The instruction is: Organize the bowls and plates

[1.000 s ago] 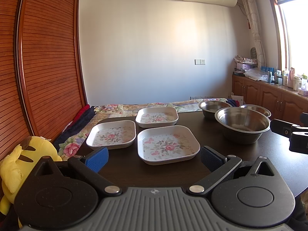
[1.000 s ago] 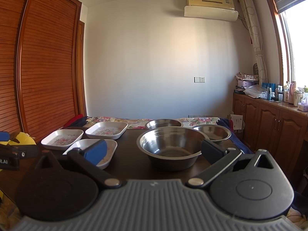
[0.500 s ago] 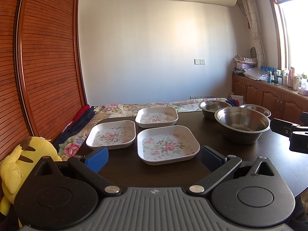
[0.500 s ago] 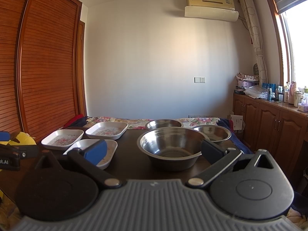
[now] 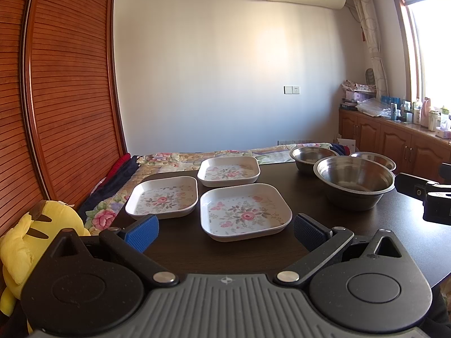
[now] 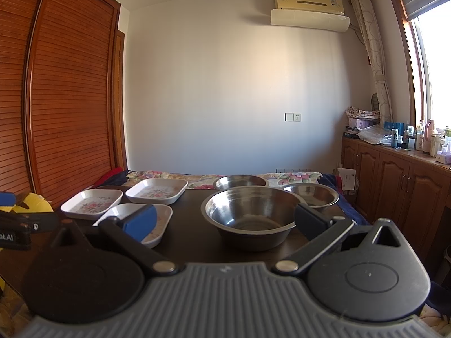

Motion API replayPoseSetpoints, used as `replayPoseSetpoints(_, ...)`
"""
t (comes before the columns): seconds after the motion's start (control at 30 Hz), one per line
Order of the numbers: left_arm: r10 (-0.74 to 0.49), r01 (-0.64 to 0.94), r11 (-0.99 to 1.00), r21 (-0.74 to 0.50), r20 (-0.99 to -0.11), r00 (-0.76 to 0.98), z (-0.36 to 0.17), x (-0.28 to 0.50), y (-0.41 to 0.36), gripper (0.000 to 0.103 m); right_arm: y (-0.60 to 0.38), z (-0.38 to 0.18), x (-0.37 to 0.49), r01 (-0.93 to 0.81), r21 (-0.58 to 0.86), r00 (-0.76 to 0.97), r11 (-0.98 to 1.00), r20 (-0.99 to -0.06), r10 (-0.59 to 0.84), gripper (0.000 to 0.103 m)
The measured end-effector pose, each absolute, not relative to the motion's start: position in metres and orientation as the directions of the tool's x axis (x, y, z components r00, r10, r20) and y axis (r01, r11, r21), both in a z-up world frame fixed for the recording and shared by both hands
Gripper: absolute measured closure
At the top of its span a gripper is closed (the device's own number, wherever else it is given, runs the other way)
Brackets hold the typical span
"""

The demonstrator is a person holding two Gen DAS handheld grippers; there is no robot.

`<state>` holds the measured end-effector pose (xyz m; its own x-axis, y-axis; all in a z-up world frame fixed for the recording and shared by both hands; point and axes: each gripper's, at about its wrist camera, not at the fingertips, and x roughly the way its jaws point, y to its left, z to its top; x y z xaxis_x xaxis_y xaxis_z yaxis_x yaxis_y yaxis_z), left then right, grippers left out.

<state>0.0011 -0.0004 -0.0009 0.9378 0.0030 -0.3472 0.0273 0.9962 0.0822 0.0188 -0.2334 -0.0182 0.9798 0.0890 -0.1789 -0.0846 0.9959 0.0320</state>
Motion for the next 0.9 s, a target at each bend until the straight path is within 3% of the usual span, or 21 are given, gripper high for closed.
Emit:
replayPoseSetpoints(0.53, 0.002, 0.029, 0.996, 0.08, -0.359, 0.933, -0.007, 0.001, -0.002, 0.0, -0.231, -0.021, 0.02, -0.096, 0.031, 0.977, 0.995, -0.189, 0.1, 0.0)
replayPoseSetpoints(0.9, 0.028, 0.016, 0.996, 0.091, -0.464, 0.885, -0.036, 0.046, 0.023, 0.0, -0.203, -0.029, 0.062, -0.264, 0.011, 0.928, 0.964, -0.269, 0.257, 0.0)
